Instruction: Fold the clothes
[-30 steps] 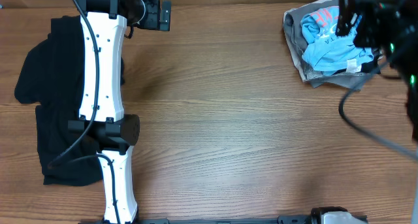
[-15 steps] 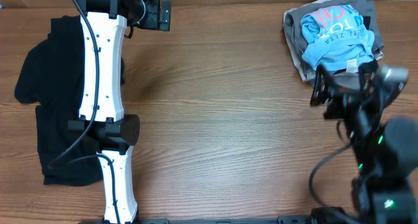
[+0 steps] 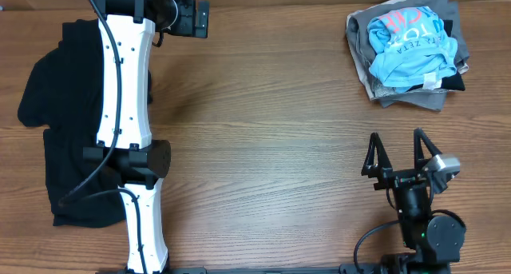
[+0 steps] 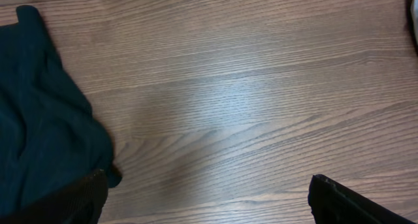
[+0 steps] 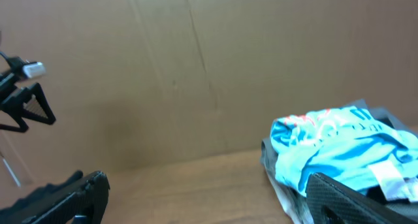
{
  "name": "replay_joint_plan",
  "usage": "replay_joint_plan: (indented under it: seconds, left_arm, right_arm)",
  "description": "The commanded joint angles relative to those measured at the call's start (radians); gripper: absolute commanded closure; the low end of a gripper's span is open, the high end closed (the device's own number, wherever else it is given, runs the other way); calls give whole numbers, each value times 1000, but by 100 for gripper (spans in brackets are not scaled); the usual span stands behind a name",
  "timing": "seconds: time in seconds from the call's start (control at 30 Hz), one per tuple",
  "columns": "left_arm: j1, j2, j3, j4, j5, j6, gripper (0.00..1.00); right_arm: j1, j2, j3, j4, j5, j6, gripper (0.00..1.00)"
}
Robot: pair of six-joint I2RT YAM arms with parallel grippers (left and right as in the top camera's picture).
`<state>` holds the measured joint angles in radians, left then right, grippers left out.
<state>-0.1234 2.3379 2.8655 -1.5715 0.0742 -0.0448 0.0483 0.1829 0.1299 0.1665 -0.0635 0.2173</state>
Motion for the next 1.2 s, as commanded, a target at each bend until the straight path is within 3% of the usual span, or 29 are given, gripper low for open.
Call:
replay_joint_plan:
  seconds: [0.0,0.17,0.6,1.17]
  left_arm:
    - [-1,-3,-3,2,3,20,0]
    - [-1,-3,-3,2,3,20,0]
    - [-1,-3,-3,2,3,20,0]
    - [-1,-3,-3,2,3,20,0]
  right_arm:
    - [4,-61,-68,57,2,19,0]
    - [4,-123,-123,63,11,18,0]
    - [2,-181,-122,-251,55,19,0]
    - [2,-180,-122,-251,55,19,0]
